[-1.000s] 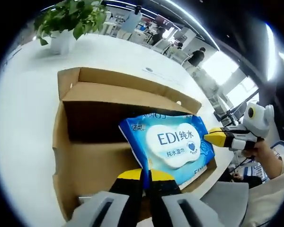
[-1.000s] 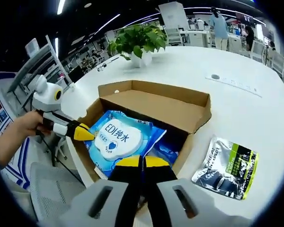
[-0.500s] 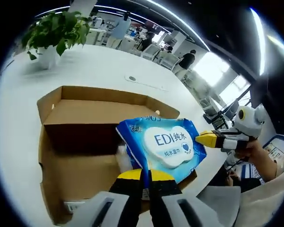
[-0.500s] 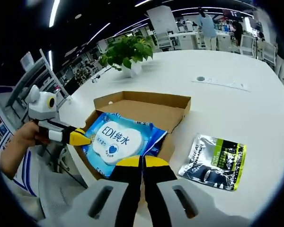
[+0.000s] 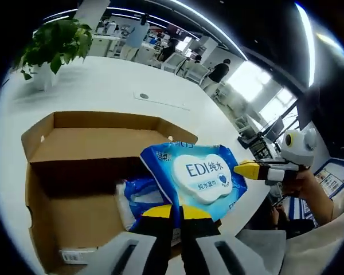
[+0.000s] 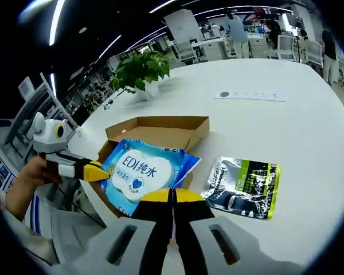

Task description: Operate the shoe box by opening the lid, removing the specified soft item, and placing it in the target area until the item is outside and the box remains undamaged.

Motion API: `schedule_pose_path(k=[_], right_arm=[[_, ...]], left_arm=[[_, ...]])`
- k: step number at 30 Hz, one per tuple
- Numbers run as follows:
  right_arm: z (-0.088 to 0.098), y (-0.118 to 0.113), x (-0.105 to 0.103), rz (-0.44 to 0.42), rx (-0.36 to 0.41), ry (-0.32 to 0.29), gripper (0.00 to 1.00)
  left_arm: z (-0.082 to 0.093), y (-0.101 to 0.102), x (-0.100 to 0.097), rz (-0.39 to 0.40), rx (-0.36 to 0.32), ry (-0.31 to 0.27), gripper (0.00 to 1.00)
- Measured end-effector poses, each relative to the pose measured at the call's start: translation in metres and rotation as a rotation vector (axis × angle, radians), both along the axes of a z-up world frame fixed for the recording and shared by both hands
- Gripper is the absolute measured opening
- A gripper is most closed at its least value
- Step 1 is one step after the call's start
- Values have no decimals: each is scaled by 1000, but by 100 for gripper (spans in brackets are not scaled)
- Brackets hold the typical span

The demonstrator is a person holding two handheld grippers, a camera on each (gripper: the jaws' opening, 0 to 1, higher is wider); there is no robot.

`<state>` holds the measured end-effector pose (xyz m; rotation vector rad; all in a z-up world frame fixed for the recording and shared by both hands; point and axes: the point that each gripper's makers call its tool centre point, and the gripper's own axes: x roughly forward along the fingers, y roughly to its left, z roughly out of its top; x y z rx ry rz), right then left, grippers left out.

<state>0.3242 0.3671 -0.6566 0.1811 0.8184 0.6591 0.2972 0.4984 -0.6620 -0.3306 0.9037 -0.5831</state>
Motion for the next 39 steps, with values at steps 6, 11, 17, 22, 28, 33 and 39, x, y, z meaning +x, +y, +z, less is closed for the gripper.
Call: schedule_pose_path(k=[6,11,17,22,28,33,39], right_arm=[[1,-19,3,-30,0,6,0],[2,-35,5,-45,-9,4,0],[0,-52,6,-71,-15,3,0],[-1,-66,7,-93,-22,4,0],[1,-85,7,-120,-25,-1,0],[0,-103,8,-146,-37,-2,0],[-5,-120,7,-165,-55,8,0]], left_arm=[[-1,-19,4,-30,2,-3,2],[-1,-33,11,-47,-1,-6,2],[-3,-48,17,-71,0,-14,2],[-4,-63,19,-93,0,-18,2],[-1,-83,21,-123,-7,-35,2],[-2,-102,21,-159,-5,-41,2],[-8,-120,21,-203,2,-36,2]])
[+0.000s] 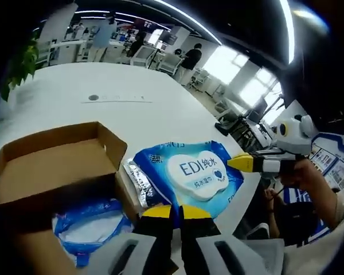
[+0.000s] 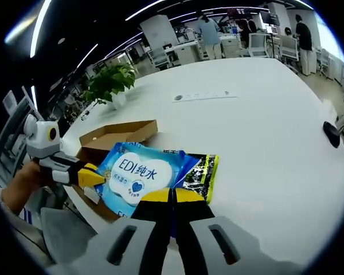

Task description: Operate the shoe box by opening the lid, removing the specified soft item, and placing it in the target area until the item is outside and the box remains undamaged.

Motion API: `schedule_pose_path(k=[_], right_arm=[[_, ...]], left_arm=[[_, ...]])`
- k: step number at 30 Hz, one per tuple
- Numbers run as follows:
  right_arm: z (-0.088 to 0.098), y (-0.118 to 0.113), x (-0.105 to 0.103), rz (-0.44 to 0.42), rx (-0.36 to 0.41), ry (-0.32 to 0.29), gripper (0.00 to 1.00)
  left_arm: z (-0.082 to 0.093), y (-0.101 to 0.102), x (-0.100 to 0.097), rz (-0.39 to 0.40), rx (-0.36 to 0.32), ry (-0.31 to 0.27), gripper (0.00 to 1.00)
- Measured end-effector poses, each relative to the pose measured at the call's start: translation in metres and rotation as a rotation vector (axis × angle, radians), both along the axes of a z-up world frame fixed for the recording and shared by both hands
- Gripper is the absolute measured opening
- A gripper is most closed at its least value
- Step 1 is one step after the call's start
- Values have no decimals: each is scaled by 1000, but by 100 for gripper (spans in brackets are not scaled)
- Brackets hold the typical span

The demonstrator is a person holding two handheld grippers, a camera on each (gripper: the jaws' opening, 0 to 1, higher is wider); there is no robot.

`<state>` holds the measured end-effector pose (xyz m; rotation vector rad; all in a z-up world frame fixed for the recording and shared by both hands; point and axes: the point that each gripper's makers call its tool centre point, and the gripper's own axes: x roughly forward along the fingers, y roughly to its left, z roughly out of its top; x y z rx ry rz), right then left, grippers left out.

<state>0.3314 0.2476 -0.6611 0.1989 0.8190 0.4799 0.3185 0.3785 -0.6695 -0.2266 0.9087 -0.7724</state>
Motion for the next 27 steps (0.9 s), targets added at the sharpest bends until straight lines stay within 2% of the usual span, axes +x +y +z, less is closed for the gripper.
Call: schedule_pose_path(k=[13,27], right_arm=[[-26,-17,17,-19,-30,33,0],[-57,-11,50,26,-48,47,0]], left_arm=[[-17,-19,16,-34,33,18,2],[-41,-15,43,-18,102,39,2]])
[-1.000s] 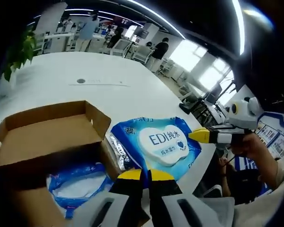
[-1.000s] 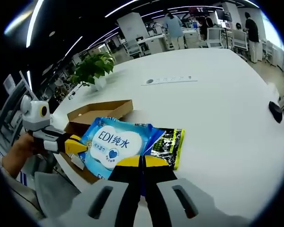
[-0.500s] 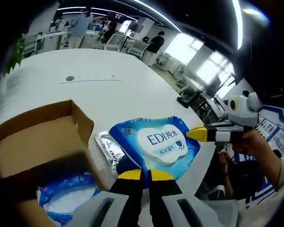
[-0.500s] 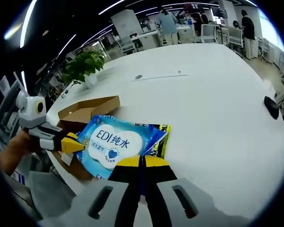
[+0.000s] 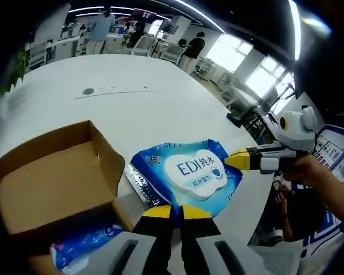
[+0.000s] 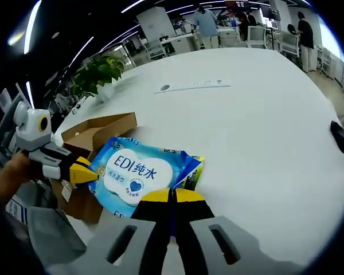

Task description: Operate the shoe box by opening the lid, removing the specified soft item, and placing it in the target area until the item is outside and the box remains undamaged.

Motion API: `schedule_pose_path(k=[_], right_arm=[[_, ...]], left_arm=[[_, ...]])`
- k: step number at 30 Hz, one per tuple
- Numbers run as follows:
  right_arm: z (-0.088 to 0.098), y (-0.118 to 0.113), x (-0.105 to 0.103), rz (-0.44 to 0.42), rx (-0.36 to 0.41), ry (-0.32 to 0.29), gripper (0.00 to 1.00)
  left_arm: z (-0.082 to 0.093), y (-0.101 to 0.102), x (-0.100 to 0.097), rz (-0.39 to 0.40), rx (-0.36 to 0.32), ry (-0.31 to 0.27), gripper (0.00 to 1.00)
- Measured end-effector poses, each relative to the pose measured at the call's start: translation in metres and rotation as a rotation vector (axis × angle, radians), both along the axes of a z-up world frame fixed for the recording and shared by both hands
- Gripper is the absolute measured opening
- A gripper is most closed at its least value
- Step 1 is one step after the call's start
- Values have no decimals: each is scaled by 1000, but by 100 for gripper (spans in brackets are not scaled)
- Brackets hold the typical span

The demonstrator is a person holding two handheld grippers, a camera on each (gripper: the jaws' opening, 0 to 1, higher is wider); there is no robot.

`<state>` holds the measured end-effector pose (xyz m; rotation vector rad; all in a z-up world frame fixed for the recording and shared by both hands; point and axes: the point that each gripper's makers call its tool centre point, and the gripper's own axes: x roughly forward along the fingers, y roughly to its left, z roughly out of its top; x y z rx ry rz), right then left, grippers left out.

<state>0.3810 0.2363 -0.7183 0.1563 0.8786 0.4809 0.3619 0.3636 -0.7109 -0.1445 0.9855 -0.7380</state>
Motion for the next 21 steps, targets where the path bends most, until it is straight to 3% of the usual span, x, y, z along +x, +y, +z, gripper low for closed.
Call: schedule_pose_path(k=[9,21], right_arm=[[-23,0,13,22,-51,17,0],[-38,1,18,10,-83,23,0]], left_arm=[[-14,-4,7,-21,69,0,3],[-23,-5,13,-93,181,-42,3]])
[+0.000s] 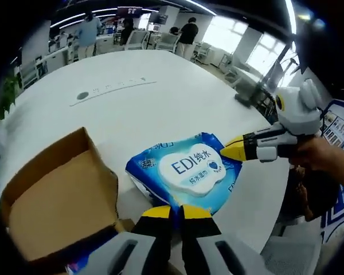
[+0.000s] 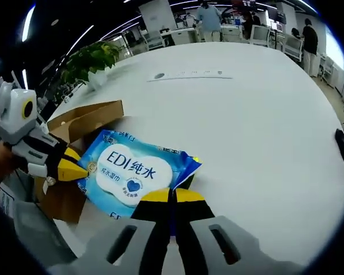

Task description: Operate the shoe box by opening the lid, removing the specified soft item, and placing it in the target area until the item is outside and the box remains undamaged.

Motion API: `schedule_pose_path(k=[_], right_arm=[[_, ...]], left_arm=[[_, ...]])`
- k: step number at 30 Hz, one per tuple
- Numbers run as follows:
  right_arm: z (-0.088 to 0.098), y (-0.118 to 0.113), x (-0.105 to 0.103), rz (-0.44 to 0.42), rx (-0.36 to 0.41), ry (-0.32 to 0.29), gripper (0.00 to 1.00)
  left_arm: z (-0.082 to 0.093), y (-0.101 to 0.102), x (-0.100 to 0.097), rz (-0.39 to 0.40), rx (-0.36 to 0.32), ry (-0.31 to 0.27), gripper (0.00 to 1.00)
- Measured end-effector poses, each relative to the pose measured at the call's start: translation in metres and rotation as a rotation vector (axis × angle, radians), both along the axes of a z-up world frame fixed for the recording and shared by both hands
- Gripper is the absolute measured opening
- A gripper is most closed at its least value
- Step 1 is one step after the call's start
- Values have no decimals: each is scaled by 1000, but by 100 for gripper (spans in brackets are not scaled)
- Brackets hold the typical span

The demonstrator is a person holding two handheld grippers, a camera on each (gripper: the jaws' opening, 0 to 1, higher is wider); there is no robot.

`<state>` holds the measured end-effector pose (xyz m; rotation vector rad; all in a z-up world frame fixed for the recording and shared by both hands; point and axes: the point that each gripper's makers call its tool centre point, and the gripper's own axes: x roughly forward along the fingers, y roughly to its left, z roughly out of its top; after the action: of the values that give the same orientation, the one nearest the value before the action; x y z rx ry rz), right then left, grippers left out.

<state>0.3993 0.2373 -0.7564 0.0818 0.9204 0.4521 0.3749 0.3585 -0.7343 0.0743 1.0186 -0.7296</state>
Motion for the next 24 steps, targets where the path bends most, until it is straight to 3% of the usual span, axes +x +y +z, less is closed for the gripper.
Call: schedule_pose_path(k=[12,16,19,24], right_arm=[[-7,-1,-1,18,-43,9,0],[-7,-1,0,21,-57,1,0],[-7,0,0,19,-57,1,0],[-7,-1,0,17,-68,-5,0]], left_arm=[[-3,1,-3,-62,62,-23,6],[-2,7,-6,-146,167,-89,6],[2,8,-8,-148,161,-91,5],[13,11,-6,-98,89,-77,7]])
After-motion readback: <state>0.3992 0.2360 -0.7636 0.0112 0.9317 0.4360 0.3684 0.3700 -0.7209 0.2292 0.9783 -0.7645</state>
